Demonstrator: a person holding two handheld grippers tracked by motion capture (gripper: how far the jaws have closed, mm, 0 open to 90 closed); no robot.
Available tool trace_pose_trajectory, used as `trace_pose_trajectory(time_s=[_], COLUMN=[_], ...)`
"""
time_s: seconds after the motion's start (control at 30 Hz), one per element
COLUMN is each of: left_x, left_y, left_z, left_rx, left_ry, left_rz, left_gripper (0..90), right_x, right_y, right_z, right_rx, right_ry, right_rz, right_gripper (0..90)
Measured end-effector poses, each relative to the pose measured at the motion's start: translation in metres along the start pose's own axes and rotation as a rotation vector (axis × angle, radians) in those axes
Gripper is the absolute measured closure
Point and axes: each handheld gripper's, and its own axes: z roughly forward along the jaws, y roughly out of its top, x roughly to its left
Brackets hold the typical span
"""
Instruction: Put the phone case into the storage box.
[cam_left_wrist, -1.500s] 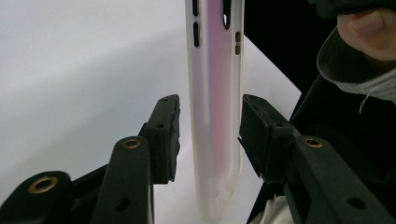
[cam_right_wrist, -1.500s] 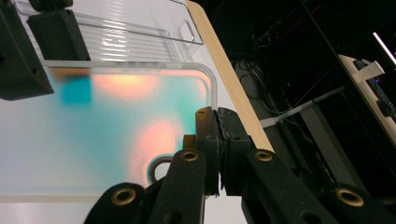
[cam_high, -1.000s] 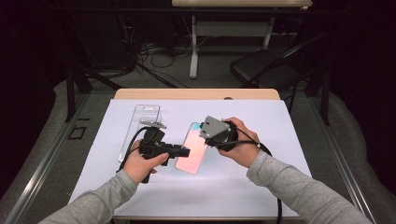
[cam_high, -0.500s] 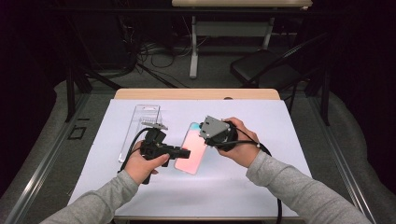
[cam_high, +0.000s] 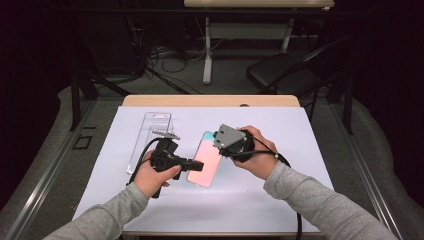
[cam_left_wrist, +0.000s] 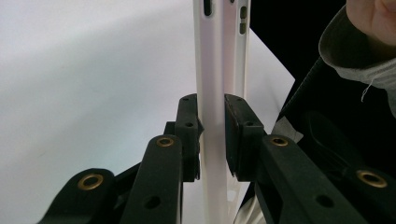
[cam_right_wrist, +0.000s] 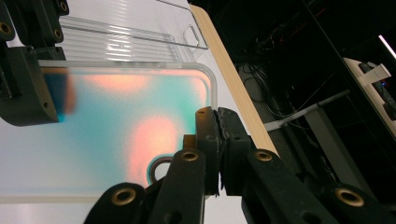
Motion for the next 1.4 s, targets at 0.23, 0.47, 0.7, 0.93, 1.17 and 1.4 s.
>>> trace_pose_trajectory(time_s=[0.23, 0.47, 0.7, 0.93, 1.17, 1.4], left_x=[0.0007, 0.0026, 0.0046, 0.0051, 0.0063, 0.0071], left_y=[-0.0006, -0.0012, -0.0015, -0.0018, -0.0019, -0.0019], left_z=[-0.0005, -0.001, -0.0013, -0.0012, -0.001, -0.0009], left_rx=[-0.003, -0.009, -0.011, -0.011, -0.01, -0.007], left_ry=[-0.003, -0.014, -0.024, -0.036, -0.035, -0.035], left_rz=[-0.008, -0.021, -0.036, -0.058, -0.053, -0.054], left_gripper=[78.5, 79.8, 80.9, 81.3, 81.4, 81.5], right_x=[0.0002, 0.0004, 0.0003, 0.0004, 0.0005, 0.0007], right_y=[0.0, 0.0003, 0.0003, 0.0003, 0.0002, 0.0002], right_z=[0.0, 0.0002, 0.0006, 0.0006, 0.0011, 0.002], right_rx=[-0.001, -0.003, -0.002, 0.001, 0.002, 0.005], right_ry=[0.002, 0.003, 0.004, 0.005, 0.006, 0.008], right_rz=[0.0, -0.003, -0.003, -0.005, -0.005, -0.002], right_gripper=[88.4, 88.4, 88.4, 88.4, 88.4, 88.4])
